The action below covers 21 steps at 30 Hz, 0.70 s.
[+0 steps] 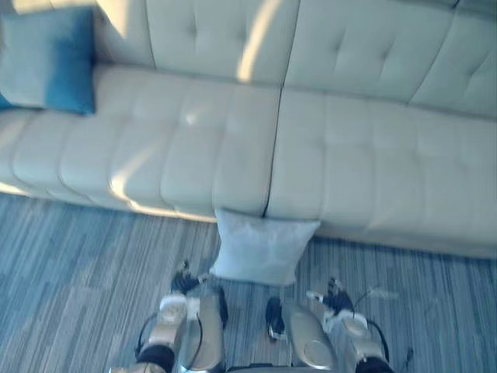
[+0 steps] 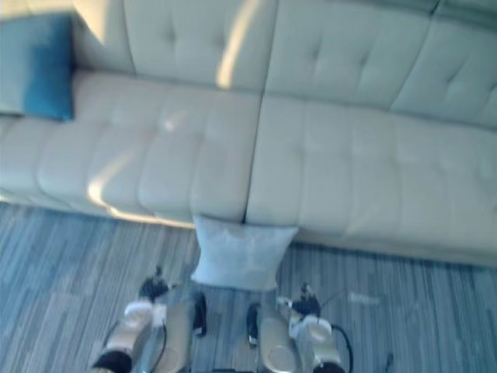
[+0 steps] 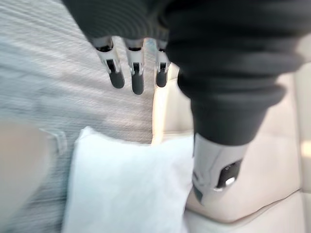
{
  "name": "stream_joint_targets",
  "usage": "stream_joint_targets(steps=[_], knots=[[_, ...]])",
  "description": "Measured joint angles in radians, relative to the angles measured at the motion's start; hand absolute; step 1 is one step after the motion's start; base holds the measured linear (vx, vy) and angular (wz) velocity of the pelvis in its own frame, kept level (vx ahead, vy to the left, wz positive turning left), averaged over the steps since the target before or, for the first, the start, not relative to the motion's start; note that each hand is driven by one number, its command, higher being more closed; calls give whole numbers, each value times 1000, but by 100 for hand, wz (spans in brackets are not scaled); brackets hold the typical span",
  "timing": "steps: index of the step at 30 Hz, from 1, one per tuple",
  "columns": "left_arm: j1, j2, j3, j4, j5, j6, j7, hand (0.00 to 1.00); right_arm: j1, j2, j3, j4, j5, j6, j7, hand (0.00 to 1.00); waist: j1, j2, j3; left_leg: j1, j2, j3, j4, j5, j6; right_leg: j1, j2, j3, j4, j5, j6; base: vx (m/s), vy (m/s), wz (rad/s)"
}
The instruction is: Pick up cushions and gather them together orderly.
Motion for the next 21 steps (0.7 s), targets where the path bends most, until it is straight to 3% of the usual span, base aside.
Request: stream_joint_targets(steps=[3, 6, 10, 17, 21], knots=[[-121, 16, 51, -42, -44, -18, 32, 0, -102, -9, -32, -83, 58, -20, -43, 0, -1, -6, 15, -186, 17, 6, 116, -13, 14, -194, -12, 5, 127, -12, -16, -99, 25, -16], [-273, 45, 110, -82, -73, -23, 59, 0, -236, -29, -69, -157, 102, -33, -76, 0, -9, -8, 76, -340, 26, 9, 216, -23, 29, -352, -31, 5, 239, -29, -27, -94, 22, -4], [-423, 93, 180, -97, -102, -32, 82, 0, -387, -63, -98, -194, 157, -46, -90, 0, -10, -7, 87, -549, 48, 10, 320, -27, 36, -568, -34, 11, 351, -34, -32, -103, -11, -12], [-577, 141, 166, -93, -142, -35, 85, 0, -577, -138, -110, -194, 244, -51, -96, 0, -17, -2, 101, -783, 62, 21, 403, -19, 48, -818, -48, 25, 452, -29, -47, -84, -20, -7], [-670, 140, 68, -78, -161, -35, 84, 0, -674, -141, -106, -188, 274, -51, -96, 0, -20, 6, 111, -847, 67, 26, 428, -18, 50, -888, -50, 32, 478, -27, -50, -57, -9, -4]])
